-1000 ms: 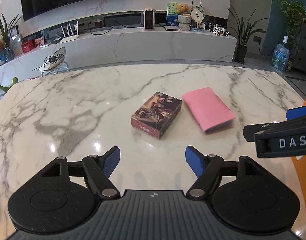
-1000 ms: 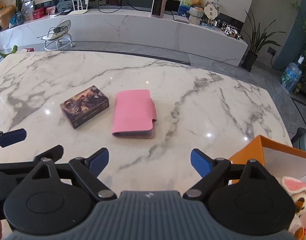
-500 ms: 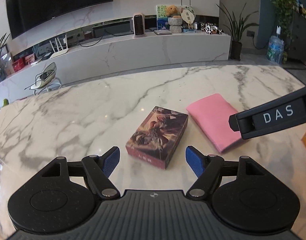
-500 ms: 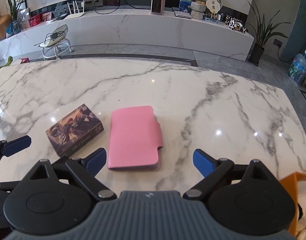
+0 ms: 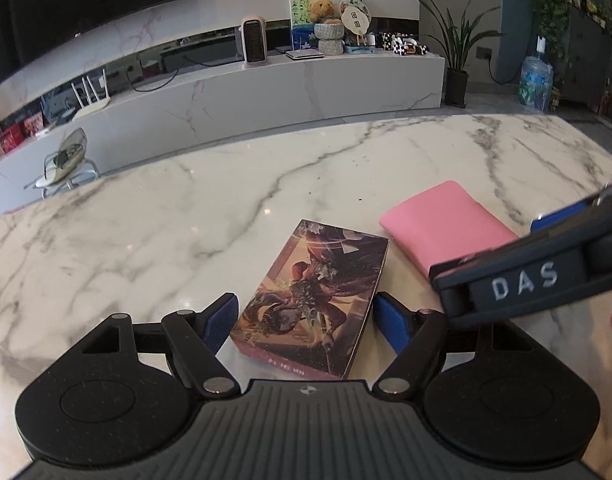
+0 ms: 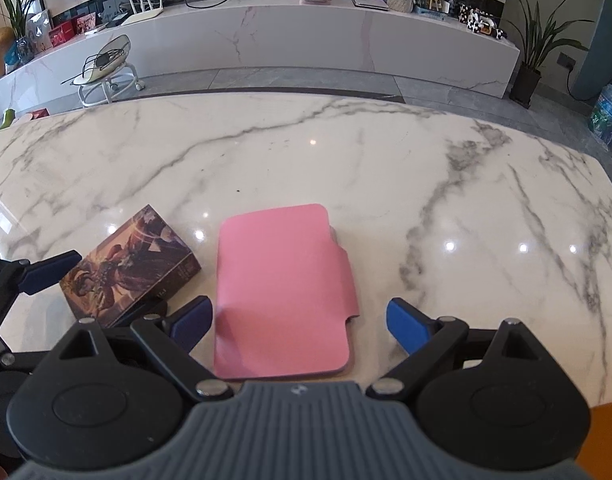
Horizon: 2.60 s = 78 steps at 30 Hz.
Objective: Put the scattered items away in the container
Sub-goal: 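Grasp the card deck with left tool while right tool grasps the pink wallet, then lift the card deck and pink wallet and carry them over the box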
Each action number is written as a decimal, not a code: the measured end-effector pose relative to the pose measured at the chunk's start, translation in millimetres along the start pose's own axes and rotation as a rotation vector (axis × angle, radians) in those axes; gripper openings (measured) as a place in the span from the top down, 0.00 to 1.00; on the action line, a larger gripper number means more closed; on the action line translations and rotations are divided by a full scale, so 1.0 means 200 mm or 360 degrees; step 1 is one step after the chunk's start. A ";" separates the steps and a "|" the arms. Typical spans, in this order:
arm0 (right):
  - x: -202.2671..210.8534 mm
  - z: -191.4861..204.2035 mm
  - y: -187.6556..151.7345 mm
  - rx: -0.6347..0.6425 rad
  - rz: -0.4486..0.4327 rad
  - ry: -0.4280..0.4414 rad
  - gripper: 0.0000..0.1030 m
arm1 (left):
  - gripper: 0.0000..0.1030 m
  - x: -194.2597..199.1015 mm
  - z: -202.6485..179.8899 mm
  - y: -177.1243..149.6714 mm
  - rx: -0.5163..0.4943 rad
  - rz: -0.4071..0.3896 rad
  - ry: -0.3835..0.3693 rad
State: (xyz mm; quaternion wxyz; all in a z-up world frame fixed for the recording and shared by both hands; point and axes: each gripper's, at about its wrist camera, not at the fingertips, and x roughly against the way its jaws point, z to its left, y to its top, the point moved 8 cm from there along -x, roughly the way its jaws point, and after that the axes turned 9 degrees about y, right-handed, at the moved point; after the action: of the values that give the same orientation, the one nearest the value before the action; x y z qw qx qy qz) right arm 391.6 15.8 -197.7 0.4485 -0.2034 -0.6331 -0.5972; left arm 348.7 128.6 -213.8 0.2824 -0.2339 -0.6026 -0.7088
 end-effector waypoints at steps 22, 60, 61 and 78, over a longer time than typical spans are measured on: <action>0.08 0.05 -0.18 -0.0016 0.0097 0.0084 0.22 | 0.30 0.24 0.06 -0.18 0.0148 0.0173 0.0067; 0.98 -0.01 -0.83 -0.0189 -0.0119 0.0247 0.22 | 0.33 1.12 -0.22 -0.34 -0.0015 -0.0092 0.0104; 1.00 -0.01 -0.83 -0.0191 -0.0137 0.0252 0.22 | 0.33 1.13 -0.22 -0.33 -0.0016 -0.0105 0.0106; 1.31 -0.28 -0.68 -0.0276 -0.0458 0.0200 0.22 | 0.33 1.32 -0.49 0.00 -0.0071 -0.0344 -0.0028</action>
State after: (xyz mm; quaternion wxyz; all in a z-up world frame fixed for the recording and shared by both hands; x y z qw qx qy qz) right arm 167.9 -137.5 -69.4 0.3781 -0.1108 -0.5725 -0.7191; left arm 156.6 1.7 -52.9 0.1935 -0.1800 -0.6109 -0.7463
